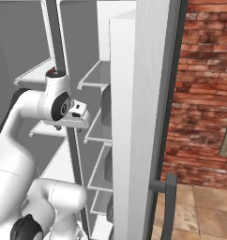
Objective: Pick up the frozen steak from the freezer, place it on any shelf in the fridge, and close the fridge and freezer doors when done.
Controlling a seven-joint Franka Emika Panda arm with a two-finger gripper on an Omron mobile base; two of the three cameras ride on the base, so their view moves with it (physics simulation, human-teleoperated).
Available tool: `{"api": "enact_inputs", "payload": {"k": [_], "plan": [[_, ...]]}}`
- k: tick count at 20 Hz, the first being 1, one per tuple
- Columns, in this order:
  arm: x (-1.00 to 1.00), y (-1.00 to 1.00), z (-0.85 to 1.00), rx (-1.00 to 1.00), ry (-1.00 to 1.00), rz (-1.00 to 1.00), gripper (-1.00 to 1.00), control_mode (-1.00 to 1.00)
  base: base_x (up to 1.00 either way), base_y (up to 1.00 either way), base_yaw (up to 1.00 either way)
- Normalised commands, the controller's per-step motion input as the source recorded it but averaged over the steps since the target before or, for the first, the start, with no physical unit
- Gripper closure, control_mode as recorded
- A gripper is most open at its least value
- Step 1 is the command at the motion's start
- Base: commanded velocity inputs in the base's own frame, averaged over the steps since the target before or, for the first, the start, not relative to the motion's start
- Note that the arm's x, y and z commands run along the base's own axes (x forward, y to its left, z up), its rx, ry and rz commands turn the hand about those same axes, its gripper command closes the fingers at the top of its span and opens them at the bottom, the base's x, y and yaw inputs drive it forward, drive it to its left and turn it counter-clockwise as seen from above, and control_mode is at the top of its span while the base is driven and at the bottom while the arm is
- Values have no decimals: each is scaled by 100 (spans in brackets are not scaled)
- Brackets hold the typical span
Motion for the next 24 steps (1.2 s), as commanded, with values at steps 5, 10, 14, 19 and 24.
{"api": "enact_inputs", "payload": {"k": [5,10,14,19,24], "plan": [[-2,0,-19,2,-4,-14,-100,-100,0,0,0],[0,6,0,0,0,0,-100,-100,0,0,0],[0,0,0,0,0,0,-100,100,2,41,0],[0,0,0,0,0,0,-100,100,14,36,0],[0,0,0,0,0,0,-100,100,24,23,0]]}}
